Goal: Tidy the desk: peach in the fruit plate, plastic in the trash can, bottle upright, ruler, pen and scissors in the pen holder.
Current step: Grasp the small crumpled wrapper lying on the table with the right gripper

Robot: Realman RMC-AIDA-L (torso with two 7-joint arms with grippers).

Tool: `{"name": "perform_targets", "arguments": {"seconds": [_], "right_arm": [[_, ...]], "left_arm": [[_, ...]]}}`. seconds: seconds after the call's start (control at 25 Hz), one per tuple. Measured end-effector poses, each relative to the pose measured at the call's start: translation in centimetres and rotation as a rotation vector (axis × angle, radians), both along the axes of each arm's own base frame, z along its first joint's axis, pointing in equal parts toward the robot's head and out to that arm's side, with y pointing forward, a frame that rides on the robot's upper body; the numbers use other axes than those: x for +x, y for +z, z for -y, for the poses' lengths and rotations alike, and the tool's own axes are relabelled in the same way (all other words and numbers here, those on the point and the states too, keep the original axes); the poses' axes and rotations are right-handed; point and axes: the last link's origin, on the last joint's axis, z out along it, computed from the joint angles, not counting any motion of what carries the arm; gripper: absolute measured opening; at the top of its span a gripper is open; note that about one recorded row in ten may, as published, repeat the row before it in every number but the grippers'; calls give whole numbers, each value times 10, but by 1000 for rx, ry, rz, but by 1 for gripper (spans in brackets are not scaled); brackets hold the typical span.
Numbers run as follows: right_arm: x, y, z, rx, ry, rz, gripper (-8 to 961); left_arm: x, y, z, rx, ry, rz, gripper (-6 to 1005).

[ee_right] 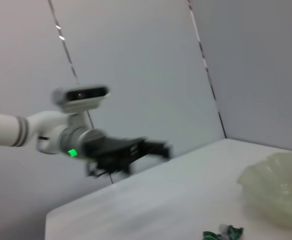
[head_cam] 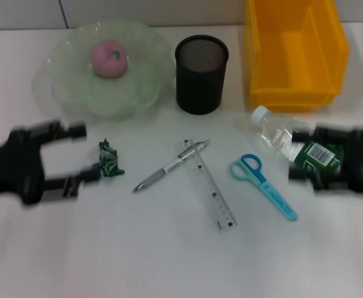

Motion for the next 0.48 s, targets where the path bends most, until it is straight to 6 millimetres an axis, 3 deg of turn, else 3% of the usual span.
{"name": "perform_targets", "arguments": {"seconds": [0.12,0.24,0.48], "right_arm": [[-21,11,-31,-45,-62,94,805],[-52,11,-61,-107,-82,246,805],[-128,-19,-102,-187,-58,552,804]], "left_arm": [[-10,0,18,-59,-1,-25,833],[-18,-3,30,-110,-6,-65,833],[-24,-12,38,-189,-9,-125,832]]}}
